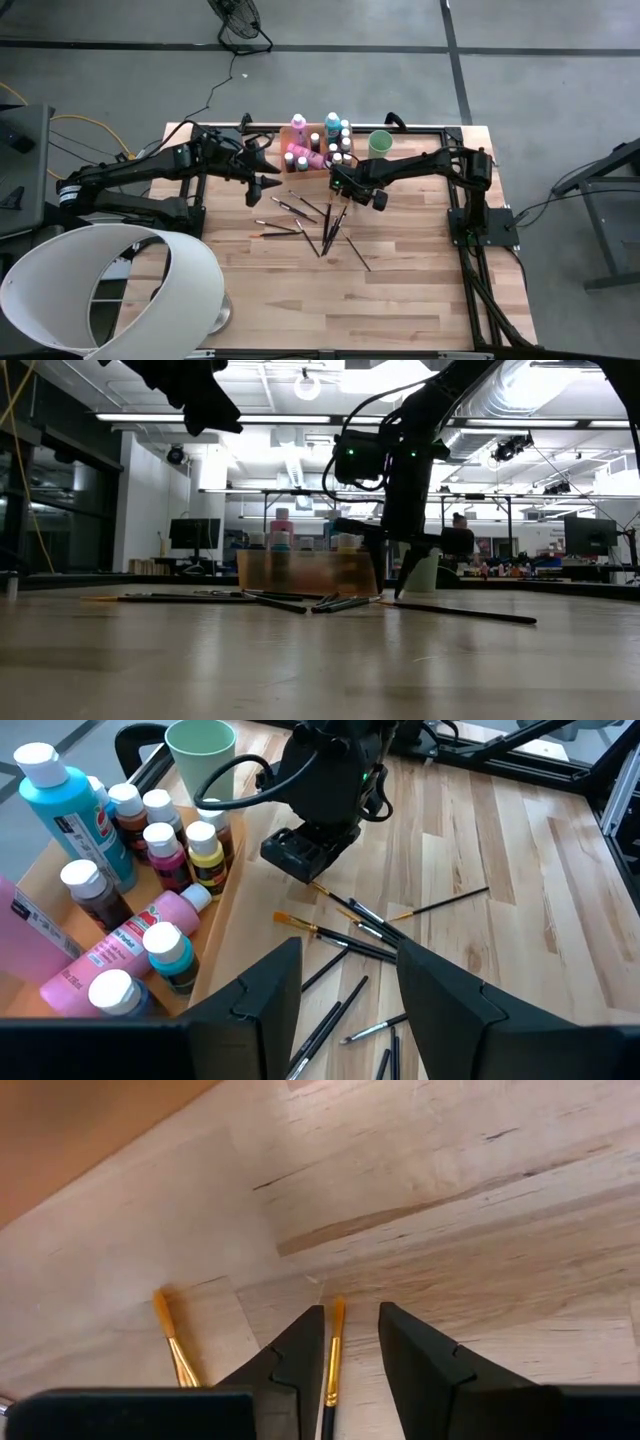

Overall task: Pick & Place Paint Supplies
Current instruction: Put the gold paint brush into the green cup

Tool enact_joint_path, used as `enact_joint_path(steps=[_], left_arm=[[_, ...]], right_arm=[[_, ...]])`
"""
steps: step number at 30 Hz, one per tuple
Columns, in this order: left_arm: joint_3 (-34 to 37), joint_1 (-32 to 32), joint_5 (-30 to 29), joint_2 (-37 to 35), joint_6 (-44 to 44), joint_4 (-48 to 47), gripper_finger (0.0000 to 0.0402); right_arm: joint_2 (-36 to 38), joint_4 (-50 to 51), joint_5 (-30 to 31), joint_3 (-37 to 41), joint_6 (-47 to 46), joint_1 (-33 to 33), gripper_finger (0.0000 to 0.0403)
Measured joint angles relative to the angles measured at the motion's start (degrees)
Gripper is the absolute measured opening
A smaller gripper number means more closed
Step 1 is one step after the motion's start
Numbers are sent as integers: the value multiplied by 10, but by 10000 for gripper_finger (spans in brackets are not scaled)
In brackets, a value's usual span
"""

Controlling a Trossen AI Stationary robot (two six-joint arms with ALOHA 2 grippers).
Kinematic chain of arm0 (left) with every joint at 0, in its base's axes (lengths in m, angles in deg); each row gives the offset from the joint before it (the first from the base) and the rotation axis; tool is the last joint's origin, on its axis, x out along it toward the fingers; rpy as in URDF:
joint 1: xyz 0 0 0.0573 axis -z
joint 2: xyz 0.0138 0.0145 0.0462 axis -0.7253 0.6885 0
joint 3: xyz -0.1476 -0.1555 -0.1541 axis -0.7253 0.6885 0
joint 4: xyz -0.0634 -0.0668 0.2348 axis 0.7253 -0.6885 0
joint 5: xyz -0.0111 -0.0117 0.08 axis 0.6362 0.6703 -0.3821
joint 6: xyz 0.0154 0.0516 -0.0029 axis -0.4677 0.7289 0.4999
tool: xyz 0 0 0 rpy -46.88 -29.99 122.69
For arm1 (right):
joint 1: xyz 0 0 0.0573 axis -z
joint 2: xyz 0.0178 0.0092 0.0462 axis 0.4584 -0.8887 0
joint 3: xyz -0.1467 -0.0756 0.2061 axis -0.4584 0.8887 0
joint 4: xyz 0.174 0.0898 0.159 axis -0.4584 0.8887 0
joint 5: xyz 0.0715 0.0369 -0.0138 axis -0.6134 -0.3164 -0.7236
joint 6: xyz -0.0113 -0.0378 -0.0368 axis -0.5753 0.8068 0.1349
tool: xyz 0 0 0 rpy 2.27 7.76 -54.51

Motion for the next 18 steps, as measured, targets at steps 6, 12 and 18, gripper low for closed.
enact_joint_path(steps=[6,12,18], left_arm=[[0,0,0,0,0,-4,161],[0,0,0,0,0,-4,161],[0,0,0,0,0,-4,161]], right_arm=[[0,-1,1,0,0,0,93],[0,-2,1,0,0,0,93],[0,-3,2,0,-1,0,93]])
